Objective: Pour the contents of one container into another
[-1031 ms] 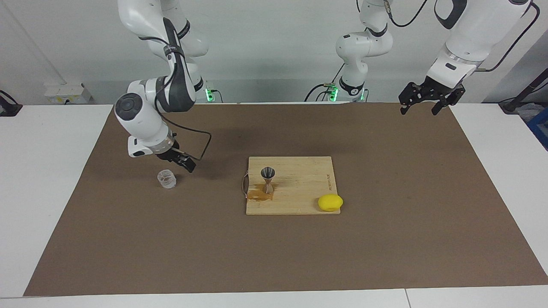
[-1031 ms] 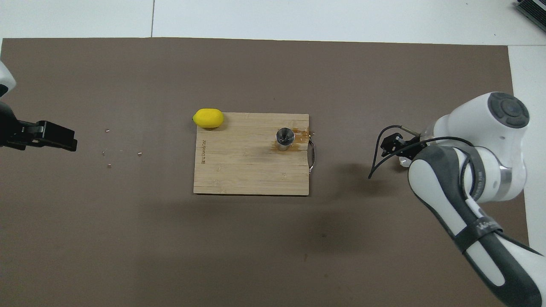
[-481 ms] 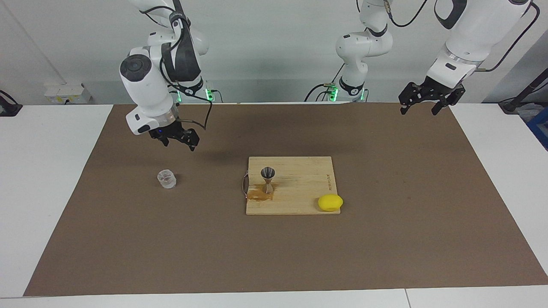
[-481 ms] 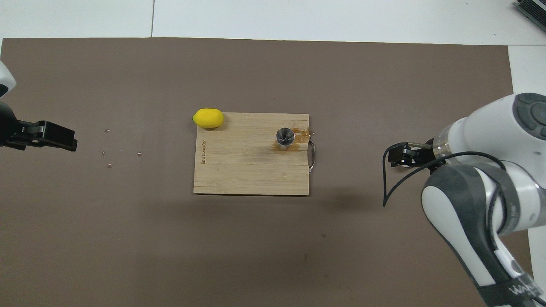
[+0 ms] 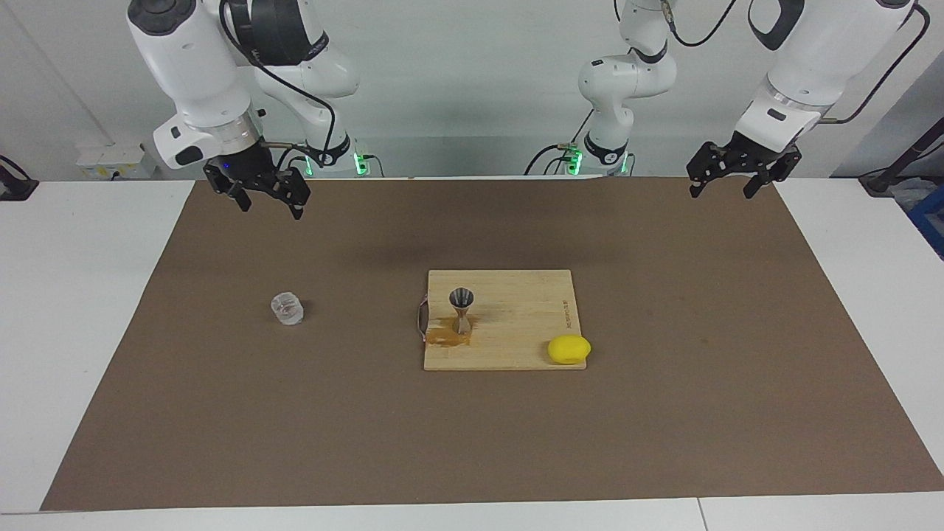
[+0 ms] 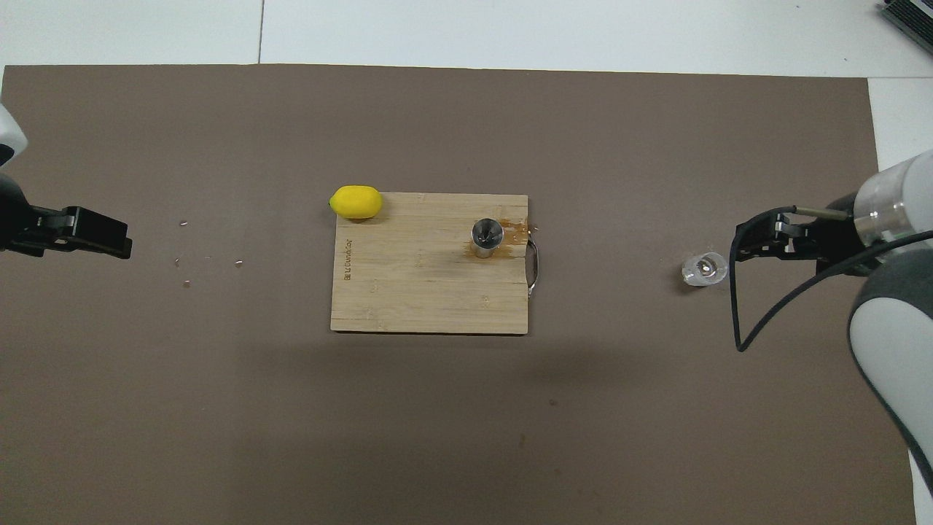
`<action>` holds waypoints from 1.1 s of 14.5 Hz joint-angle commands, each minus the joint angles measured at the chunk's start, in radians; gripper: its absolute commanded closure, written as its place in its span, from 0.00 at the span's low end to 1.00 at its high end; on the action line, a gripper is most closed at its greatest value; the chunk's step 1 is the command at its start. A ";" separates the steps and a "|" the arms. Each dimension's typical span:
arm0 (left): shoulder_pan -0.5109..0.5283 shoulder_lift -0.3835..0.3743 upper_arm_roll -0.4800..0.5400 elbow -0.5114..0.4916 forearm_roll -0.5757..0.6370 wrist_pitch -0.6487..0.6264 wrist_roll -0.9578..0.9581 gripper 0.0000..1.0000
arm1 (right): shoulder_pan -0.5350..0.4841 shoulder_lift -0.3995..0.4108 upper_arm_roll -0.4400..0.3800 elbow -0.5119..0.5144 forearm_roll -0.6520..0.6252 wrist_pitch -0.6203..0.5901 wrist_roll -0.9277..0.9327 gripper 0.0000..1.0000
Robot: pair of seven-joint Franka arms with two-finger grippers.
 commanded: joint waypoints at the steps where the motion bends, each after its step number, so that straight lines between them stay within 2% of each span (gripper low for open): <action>1: 0.013 -0.015 -0.006 -0.016 0.002 0.010 0.006 0.00 | -0.012 0.045 0.005 0.114 -0.032 -0.058 -0.023 0.00; 3: 0.013 -0.015 -0.006 -0.016 0.002 0.010 0.006 0.00 | -0.012 0.063 0.007 0.147 -0.037 -0.094 -0.022 0.00; 16: 0.013 -0.015 -0.006 -0.016 0.002 0.010 0.006 0.00 | -0.016 0.039 0.007 0.101 -0.020 -0.115 -0.029 0.00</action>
